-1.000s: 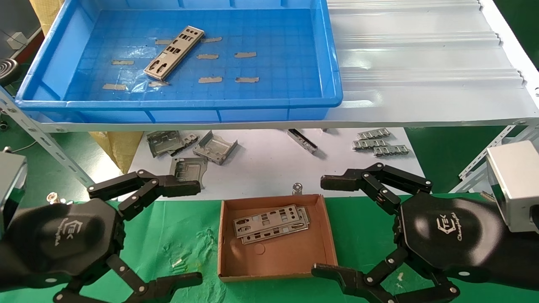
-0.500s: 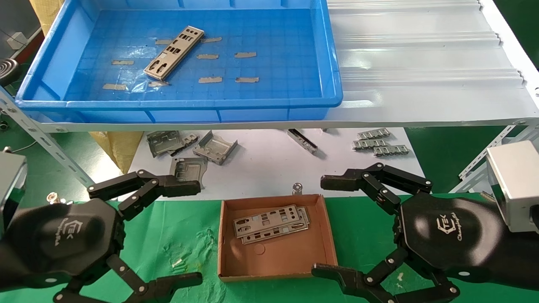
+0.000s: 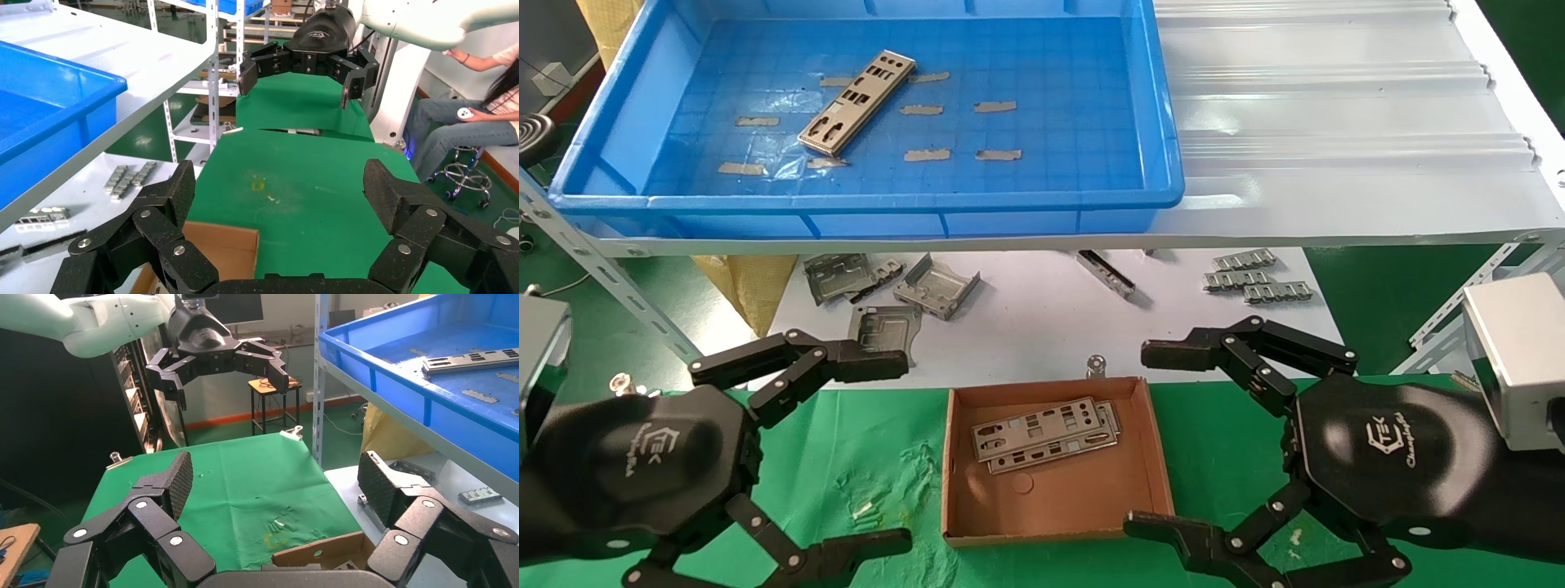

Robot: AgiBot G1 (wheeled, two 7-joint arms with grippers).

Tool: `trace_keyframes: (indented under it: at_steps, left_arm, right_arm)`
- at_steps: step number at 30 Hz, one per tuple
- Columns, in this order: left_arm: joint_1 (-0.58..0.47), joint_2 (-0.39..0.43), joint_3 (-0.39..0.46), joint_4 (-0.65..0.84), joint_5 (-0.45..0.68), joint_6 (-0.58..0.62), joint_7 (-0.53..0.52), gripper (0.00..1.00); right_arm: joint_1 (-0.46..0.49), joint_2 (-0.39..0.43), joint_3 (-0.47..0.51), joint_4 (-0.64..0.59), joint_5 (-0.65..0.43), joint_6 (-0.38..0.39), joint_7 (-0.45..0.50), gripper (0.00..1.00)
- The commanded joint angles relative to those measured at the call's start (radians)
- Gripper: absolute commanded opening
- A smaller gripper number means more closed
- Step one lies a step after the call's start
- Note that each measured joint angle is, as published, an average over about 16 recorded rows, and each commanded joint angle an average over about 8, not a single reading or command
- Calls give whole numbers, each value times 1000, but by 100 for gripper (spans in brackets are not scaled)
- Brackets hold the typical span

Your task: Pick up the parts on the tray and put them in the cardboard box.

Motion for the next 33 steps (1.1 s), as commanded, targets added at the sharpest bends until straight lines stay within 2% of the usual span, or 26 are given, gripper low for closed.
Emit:
trace_keyframes:
  at_steps: [1,33]
  left_arm:
    - [0,0,0,0,0,0,0,100]
    - [0,0,0,0,0,0,0,100]
  right_arm:
    - [0,0,0,0,0,0,0,100]
    - [0,0,0,0,0,0,0,100]
